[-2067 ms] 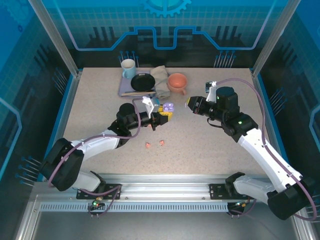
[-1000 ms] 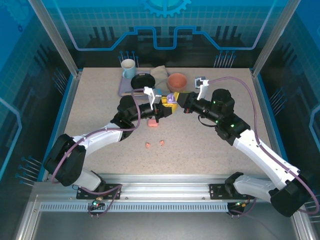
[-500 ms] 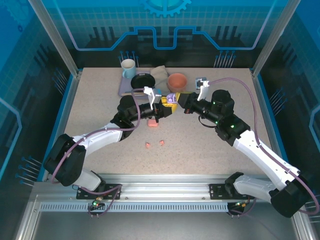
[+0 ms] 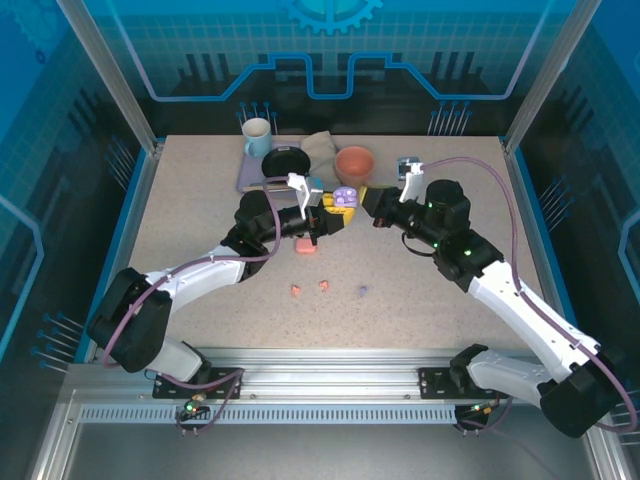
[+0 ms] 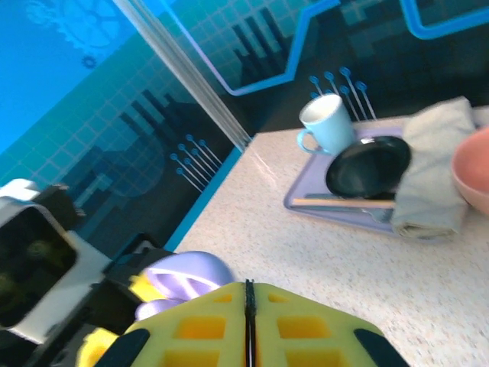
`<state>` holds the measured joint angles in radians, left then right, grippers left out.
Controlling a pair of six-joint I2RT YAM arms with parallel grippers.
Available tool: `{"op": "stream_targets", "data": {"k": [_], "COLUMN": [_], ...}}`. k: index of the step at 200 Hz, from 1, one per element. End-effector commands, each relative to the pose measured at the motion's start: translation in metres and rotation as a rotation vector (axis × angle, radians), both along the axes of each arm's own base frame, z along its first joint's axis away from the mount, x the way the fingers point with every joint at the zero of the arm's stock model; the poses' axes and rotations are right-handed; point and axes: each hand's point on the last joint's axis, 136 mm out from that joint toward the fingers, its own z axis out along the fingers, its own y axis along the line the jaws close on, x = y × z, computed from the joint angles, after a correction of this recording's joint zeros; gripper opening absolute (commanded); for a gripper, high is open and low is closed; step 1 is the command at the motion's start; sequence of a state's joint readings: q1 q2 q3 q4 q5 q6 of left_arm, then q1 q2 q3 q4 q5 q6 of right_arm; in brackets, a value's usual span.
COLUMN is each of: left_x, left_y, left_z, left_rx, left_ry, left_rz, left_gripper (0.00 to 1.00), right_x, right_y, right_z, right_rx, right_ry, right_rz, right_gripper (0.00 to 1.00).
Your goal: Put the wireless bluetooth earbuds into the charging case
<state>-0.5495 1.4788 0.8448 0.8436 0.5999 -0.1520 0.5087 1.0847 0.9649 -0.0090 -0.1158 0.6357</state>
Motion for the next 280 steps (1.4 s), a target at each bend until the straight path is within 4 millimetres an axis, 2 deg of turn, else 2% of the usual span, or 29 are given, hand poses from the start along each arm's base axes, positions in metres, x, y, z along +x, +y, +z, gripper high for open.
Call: {"op": "stream_targets", "data": {"k": [1, 12, 17, 21, 39, 57, 86, 136, 154, 185, 195, 200, 239, 280], "left_x": [-0.001, -0.002, -0.003, -0.004, -0.006, -0.009, -0.01, -0.018, -0.02, -0.024, -0.025, -0.025, -0.027, -0.026], "left_y": [0.005, 0.009, 0.01, 0.011, 0.015, 0.019, 0.024, 0.039, 0.046, 0.054, 0.056, 0.057, 0.062, 0.063], "left_z": [0.01, 0.007, 0.005, 0.004, 0.002, 0.002, -0.002, -0.007, -0.009, -0.009, -0.01, -0.009, -0.009, -0.01], "left_rx": [-0.009, -0.006, -0.004, -0.003, -0.002, -0.004, 0.014, 0.033, 0.038, 0.037, 0.039, 0.04, 0.043, 0.045], "left_ry": [-0.041, -0.043, -0.043, -0.044, -0.043, -0.045, -0.041, -0.049, -0.052, -0.06, -0.06, -0.061, -0.071, -0.072], "left_rz": [0.015, 0.029, 0.033, 0.036, 0.055, 0.071, 0.096, 0.147, 0.168, 0.194, 0.197, 0.199, 0.214, 0.218], "left_gripper": [0.0, 0.0, 0.0, 0.0, 0.0, 0.0, 0.0, 0.0, 0.0, 0.0, 0.0, 0.0, 0.0, 0.0], "right_x": [0.005, 0.0, -0.002, -0.007, -0.027, -0.046, -0.071, -0.112, -0.12, -0.119, -0.121, -0.115, -0.111, -0.119], "right_y": [-0.028, -0.041, -0.043, -0.047, -0.054, -0.05, -0.039, -0.024, -0.015, -0.001, -0.003, 0.004, 0.008, 0.006], "right_z": [-0.05, -0.089, -0.1, -0.122, -0.174, -0.206, -0.235, -0.261, -0.268, -0.278, -0.287, -0.281, -0.292, -0.299], "right_rx": [-0.097, -0.141, -0.147, -0.166, -0.2, -0.263, -0.422, -0.509, -0.564, -0.722, -0.781, -0.781, -0.842, -0.868], "right_ry": [0.18, 0.293, 0.326, 0.375, 0.532, 0.63, 0.711, 0.853, 0.861, 0.822, 0.828, 0.809, 0.807, 0.825], "right_rz": [-0.139, -0.194, -0.204, -0.214, -0.247, -0.246, -0.181, -0.13, -0.074, 0.016, 0.026, 0.031, 0.067, 0.104], "right_gripper": [0.19, 0.28, 0.34, 0.38, 0.41, 0.48, 0.59, 0.59, 0.6, 0.6, 0.6, 0.59, 0.56, 0.52]}}
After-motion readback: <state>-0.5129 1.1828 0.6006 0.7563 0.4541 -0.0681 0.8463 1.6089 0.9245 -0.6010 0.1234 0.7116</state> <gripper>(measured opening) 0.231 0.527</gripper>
